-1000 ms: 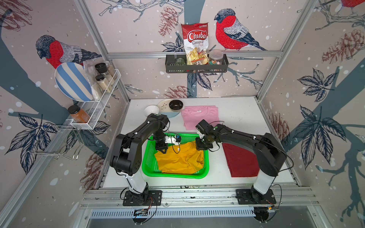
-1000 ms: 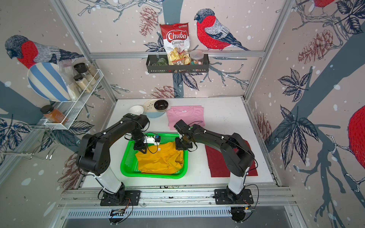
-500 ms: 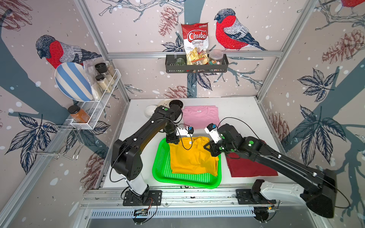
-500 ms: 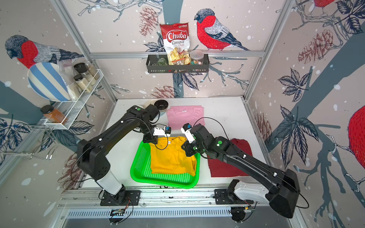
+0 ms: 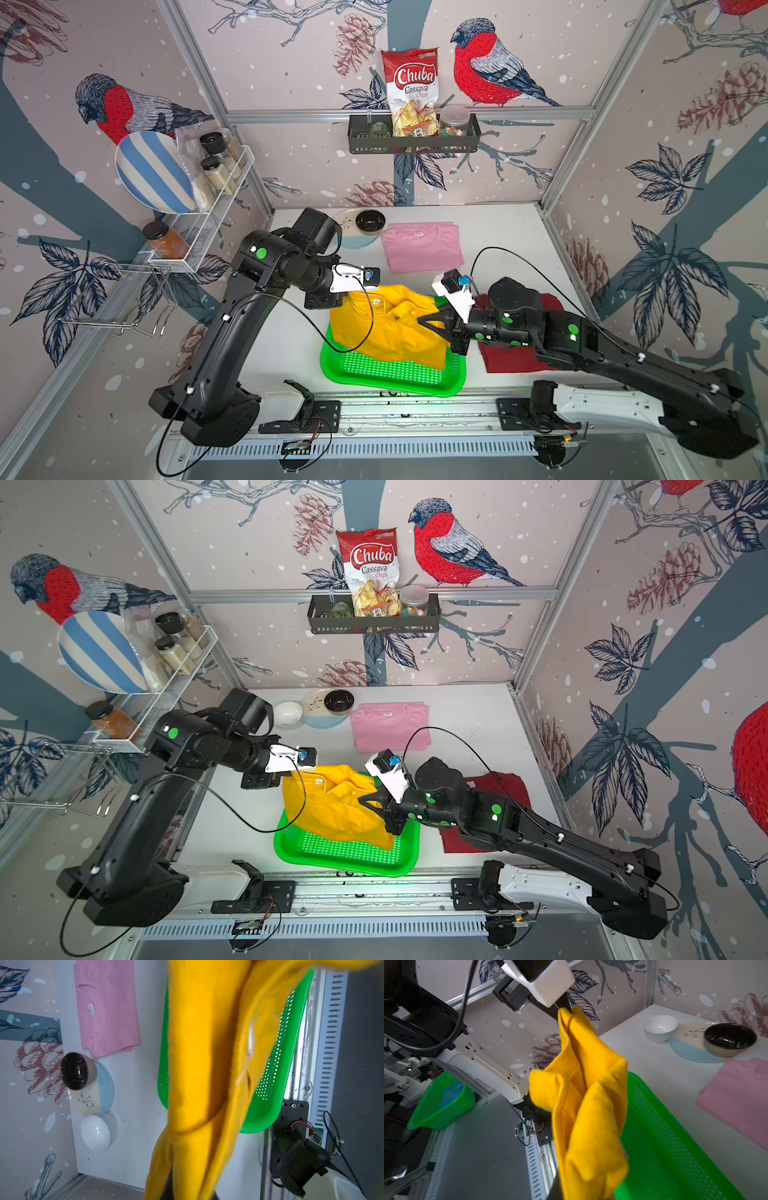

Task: Put the folded t-shirts into the basket
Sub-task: Place the T-shirt in the bin.

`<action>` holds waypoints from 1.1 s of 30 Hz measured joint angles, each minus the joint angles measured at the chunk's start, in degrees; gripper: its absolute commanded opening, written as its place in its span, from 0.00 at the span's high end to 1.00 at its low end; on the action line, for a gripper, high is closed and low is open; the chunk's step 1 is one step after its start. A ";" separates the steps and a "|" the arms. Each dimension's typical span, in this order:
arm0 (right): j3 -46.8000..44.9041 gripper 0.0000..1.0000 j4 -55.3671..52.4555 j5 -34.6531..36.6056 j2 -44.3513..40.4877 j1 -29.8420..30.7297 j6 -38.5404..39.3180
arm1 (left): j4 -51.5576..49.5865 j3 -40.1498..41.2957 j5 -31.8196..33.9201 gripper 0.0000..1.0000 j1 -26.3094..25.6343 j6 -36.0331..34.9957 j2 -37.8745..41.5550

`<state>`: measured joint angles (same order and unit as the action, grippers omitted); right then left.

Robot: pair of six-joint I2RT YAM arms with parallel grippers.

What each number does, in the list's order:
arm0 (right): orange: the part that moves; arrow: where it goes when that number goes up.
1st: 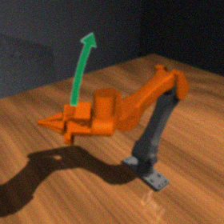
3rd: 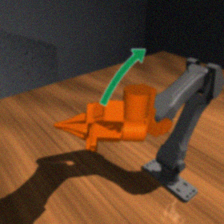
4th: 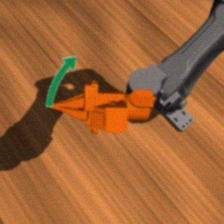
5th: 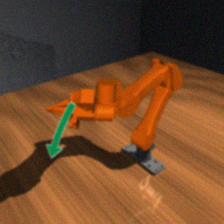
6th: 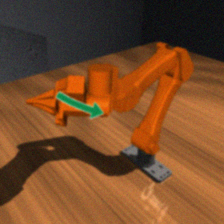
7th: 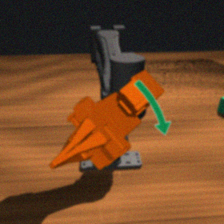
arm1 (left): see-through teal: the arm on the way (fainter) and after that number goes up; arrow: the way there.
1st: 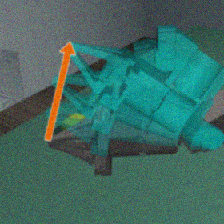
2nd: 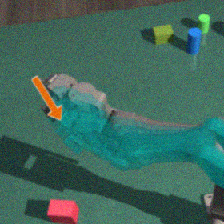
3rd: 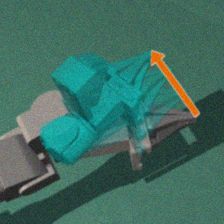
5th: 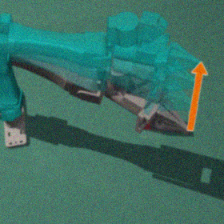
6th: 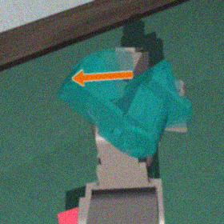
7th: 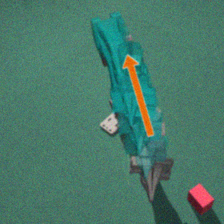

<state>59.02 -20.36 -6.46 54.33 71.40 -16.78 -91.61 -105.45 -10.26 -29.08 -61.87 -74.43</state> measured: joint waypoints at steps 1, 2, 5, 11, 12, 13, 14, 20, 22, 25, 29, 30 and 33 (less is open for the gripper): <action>-0.98 1.00 1.11 0.90 0.04 1.33 -2.21 | 0.00 -0.31 -0.04 1.00 0.00 0.02 0.44; -1.95 1.00 2.03 1.68 0.09 2.14 -4.35 | 0.02 -0.66 -0.11 1.00 0.00 0.15 0.87; -5.20 1.00 4.44 4.31 0.13 3.04 -12.50 | 0.02 -1.22 -0.76 1.00 0.00 0.46 1.14; -11.61 1.00 5.53 5.88 -0.94 -1.66 -25.33 | 0.00 7.67 -3.41 1.00 0.00 1.05 -3.30; -12.74 1.00 5.49 5.95 -0.96 -3.17 -27.04 | 0.00 9.88 -3.69 1.00 0.00 1.05 -4.57; -13.79 1.00 5.42 6.08 -0.92 -4.63 -28.74 | -0.02 11.67 -3.76 1.00 0.00 1.20 -5.57; -14.67 1.00 5.38 5.99 -0.72 -5.95 -30.14 | -0.02 13.53 -3.93 1.00 0.00 1.79 -6.64; -16.94 1.00 5.73 4.20 2.75 -11.26 -33.00 | 1.11 18.01 -4.04 1.00 0.00 3.63 -12.24; -17.42 1.00 6.21 3.69 4.11 -12.59 -32.92 | 3.06 18.86 -3.89 1.00 0.00 4.50 -14.29; -18.73 1.00 7.41 3.61 5.81 -14.64 -32.61 | 6.25 19.96 -3.26 1.00 0.00 4.68 -17.57; -20.76 1.00 9.27 3.82 8.22 -16.57 -31.95 | 10.75 20.13 -2.93 1.00 0.44 4.70 -21.75; -20.83 1.00 9.60 4.00 8.79 -16.70 -31.28 | 11.78 19.98 -2.93 1.00 0.74 4.68 -22.62; -20.22 1.00 10.01 4.02 9.42 -17.00 -29.46 | 11.72 16.76 -2.69 1.00 1.49 4.61 -25.27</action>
<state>38.81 -10.35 -2.44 63.75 54.39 -46.24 -79.90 -88.68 -12.95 -27.59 -57.25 -99.70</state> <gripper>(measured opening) 0.077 0.072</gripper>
